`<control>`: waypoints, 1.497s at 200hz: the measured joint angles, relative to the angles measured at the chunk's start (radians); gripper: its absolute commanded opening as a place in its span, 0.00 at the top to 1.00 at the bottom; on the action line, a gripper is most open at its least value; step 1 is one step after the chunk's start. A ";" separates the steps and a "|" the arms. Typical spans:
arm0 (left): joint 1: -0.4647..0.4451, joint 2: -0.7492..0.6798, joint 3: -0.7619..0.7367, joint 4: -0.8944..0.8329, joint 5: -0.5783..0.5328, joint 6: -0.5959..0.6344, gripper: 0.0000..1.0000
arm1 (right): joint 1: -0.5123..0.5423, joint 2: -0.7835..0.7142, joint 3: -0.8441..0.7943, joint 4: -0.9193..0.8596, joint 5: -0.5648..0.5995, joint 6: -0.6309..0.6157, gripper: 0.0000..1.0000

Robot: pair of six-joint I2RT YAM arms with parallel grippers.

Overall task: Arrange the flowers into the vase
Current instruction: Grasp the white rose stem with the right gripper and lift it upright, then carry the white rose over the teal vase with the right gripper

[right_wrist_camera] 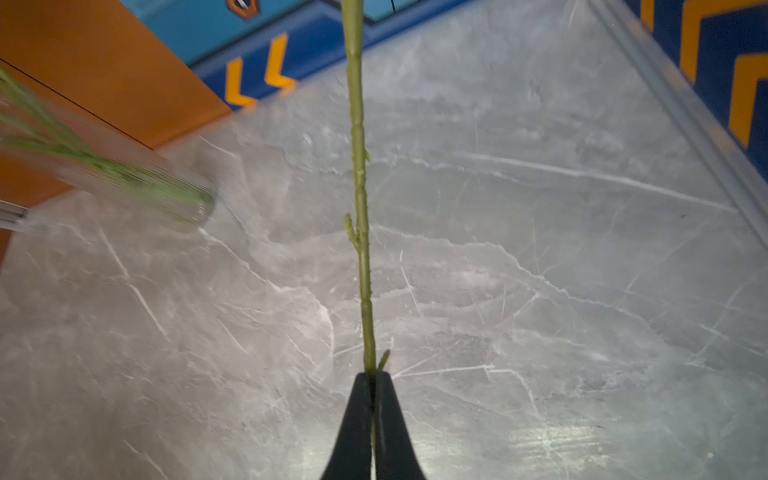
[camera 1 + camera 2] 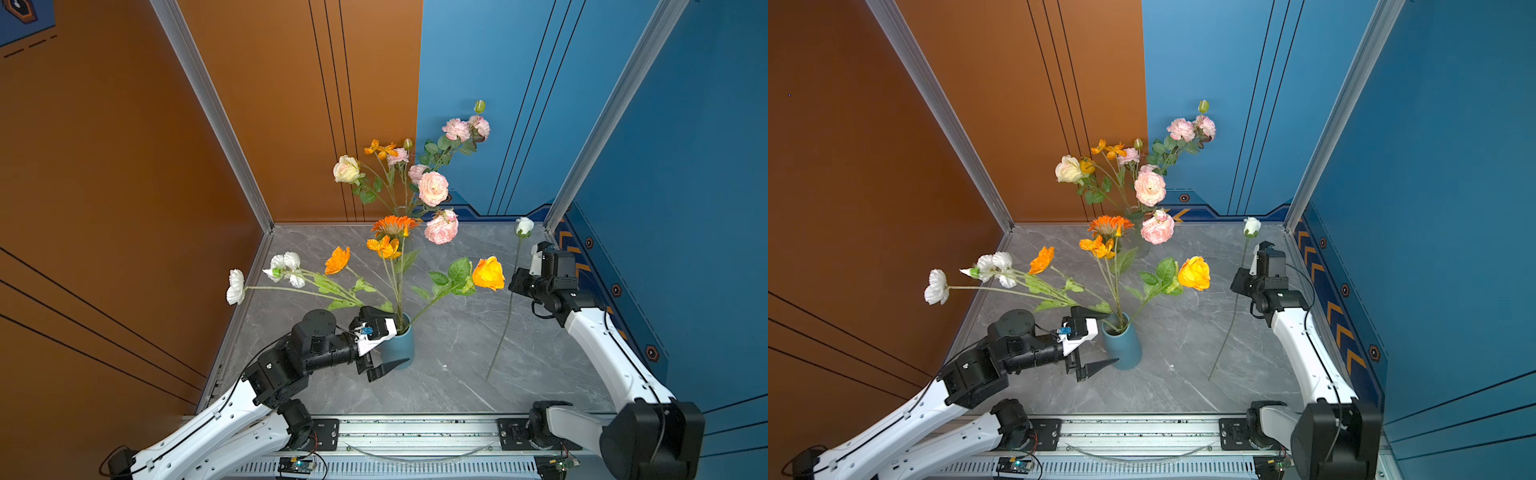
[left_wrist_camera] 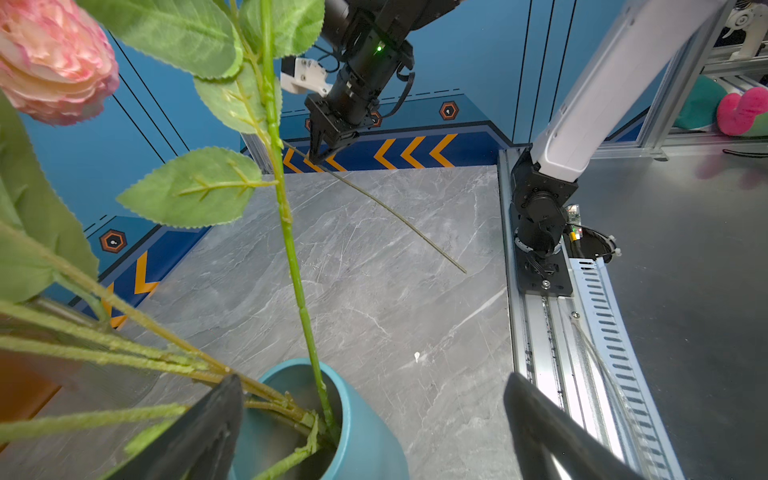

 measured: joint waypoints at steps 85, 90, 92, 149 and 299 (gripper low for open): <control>-0.039 -0.153 -0.006 -0.072 -0.117 0.058 0.02 | 0.604 -0.430 0.004 0.154 0.476 -0.084 1.00; -0.047 -0.157 -0.006 -0.081 -0.127 0.062 0.02 | 0.642 -0.434 0.004 0.164 0.504 -0.104 1.00; -0.052 -0.159 -0.006 -0.086 -0.131 0.064 0.02 | 0.664 -0.435 0.004 0.170 0.517 -0.118 1.00; -0.167 -0.238 -0.014 -0.172 -0.279 0.072 0.02 | 1.073 -0.420 0.071 0.304 0.759 -0.437 1.00; -0.201 -0.275 -0.018 -0.220 -0.414 0.079 0.02 | 1.660 -0.110 0.526 0.262 1.175 -0.907 1.00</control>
